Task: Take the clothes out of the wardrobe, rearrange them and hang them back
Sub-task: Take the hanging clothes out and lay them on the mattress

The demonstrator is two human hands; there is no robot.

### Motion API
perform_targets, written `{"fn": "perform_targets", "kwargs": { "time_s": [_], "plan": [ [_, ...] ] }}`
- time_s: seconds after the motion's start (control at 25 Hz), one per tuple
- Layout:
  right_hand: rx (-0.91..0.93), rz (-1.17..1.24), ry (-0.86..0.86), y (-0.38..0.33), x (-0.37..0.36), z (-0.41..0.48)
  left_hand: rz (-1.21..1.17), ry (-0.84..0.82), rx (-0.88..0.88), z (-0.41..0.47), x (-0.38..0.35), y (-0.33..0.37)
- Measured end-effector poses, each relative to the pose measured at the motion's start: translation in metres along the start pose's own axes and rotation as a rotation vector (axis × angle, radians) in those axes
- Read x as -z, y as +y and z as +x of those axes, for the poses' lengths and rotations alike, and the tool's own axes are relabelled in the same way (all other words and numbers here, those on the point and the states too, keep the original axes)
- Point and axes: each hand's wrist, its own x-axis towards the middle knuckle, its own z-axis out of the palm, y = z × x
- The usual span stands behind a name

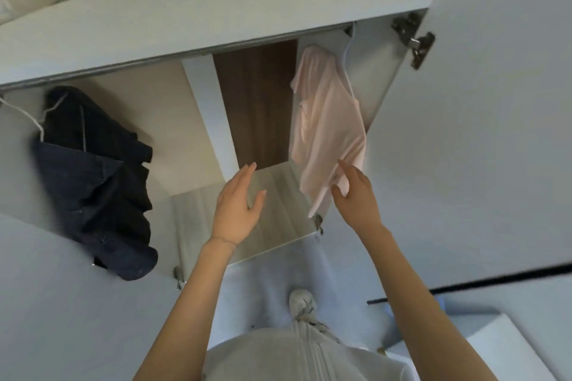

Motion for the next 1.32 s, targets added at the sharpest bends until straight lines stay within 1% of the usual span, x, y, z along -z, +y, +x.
{"fn": "perform_targets", "kwargs": {
  "time_s": [0.12,0.28,0.44,0.56,0.76,0.88,1.0,1.08,1.2,1.32],
  "plan": [
    [-0.001,-0.025,-0.045,0.010,0.006,0.068,-0.059,0.052,0.086,0.028,-0.009,0.004],
    [0.008,-0.143,-0.071,0.028,0.010,0.145,-0.089,0.106,0.157,0.064,-0.024,0.012],
    [-0.036,-0.183,-0.075,0.038,0.009,0.188,-0.071,0.136,0.193,0.088,-0.038,0.017],
    [-0.088,-0.124,-0.074,0.039,0.000,0.208,-0.067,0.141,0.214,0.101,-0.042,0.015],
    [-0.170,-0.007,0.039,0.032,-0.008,0.233,-0.079,0.172,0.272,0.110,-0.043,0.009],
    [-0.204,0.159,0.022,0.025,-0.011,0.245,-0.090,0.156,0.292,0.113,-0.045,0.007],
    [-0.255,0.232,0.047,0.017,-0.016,0.248,-0.102,0.161,0.299,0.115,-0.044,0.002],
    [-0.266,0.286,0.106,0.008,-0.020,0.245,-0.113,0.169,0.304,0.114,-0.040,-0.003],
    [-0.228,0.380,0.218,-0.011,-0.023,0.235,-0.131,0.190,0.294,0.108,-0.029,-0.015],
    [-0.203,0.479,0.255,-0.033,-0.026,0.218,-0.165,0.229,0.305,0.098,-0.012,-0.029]
  ]
}}
